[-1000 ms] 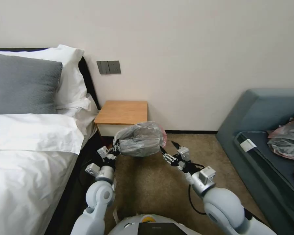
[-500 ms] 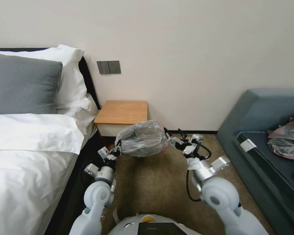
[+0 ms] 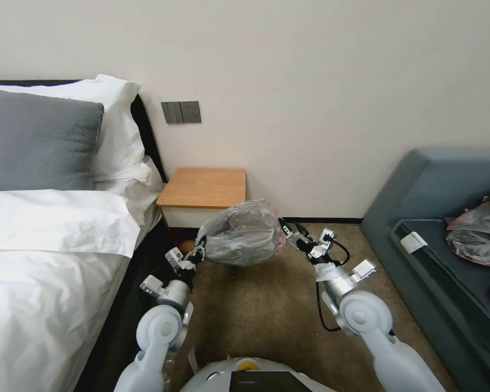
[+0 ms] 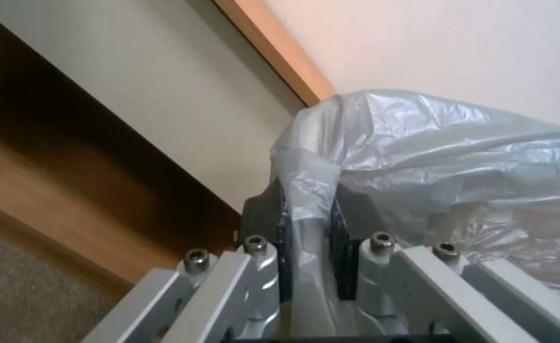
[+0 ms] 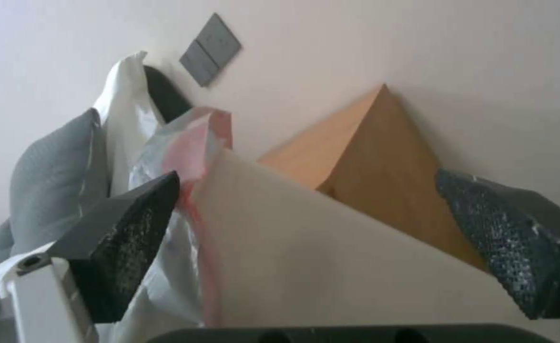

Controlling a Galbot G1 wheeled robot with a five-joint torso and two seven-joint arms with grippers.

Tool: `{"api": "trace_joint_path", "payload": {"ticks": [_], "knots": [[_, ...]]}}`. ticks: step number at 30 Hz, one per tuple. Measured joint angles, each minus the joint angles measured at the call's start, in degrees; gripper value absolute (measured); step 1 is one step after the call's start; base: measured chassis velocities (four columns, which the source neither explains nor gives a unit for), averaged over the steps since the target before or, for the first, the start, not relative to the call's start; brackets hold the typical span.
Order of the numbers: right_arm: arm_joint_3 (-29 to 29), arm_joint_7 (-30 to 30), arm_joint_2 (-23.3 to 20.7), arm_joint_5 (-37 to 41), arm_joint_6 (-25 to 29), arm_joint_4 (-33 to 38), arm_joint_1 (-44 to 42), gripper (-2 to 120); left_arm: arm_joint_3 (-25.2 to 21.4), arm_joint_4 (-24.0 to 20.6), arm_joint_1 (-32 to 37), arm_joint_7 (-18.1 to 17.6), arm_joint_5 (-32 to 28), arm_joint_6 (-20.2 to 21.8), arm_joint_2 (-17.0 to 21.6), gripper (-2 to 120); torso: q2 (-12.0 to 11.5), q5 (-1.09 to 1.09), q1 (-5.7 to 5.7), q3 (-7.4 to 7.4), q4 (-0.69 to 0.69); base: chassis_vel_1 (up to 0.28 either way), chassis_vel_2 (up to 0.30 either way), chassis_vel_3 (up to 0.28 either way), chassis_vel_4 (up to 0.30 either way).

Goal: Pick up the garbage bag from the table and place it over the trash can.

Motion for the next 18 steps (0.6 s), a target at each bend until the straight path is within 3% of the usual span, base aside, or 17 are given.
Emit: {"api": "trace_joint_path", "payload": {"ticks": [15, 18], "knots": [[-2.29, -1.63, 1.01, 4.21, 0.76, 1.55, 0.3, 100, 0.17, 0.54, -0.03, -0.04, 0.01, -0.09, -0.46, 10, 0.0, 0.0, 0.0, 0.0, 0.0, 0.0, 0.0, 0.0, 0.0], [-2.45, -1.87, 1.07, 3.71, 0.83, 1.7, 0.19, 96, 0.3, 0.54, -0.15, -0.13, 0.08, -0.11, -0.51, 10, 0.0, 0.0, 0.0, 0.0, 0.0, 0.0, 0.0, 0.0, 0.0]]}}
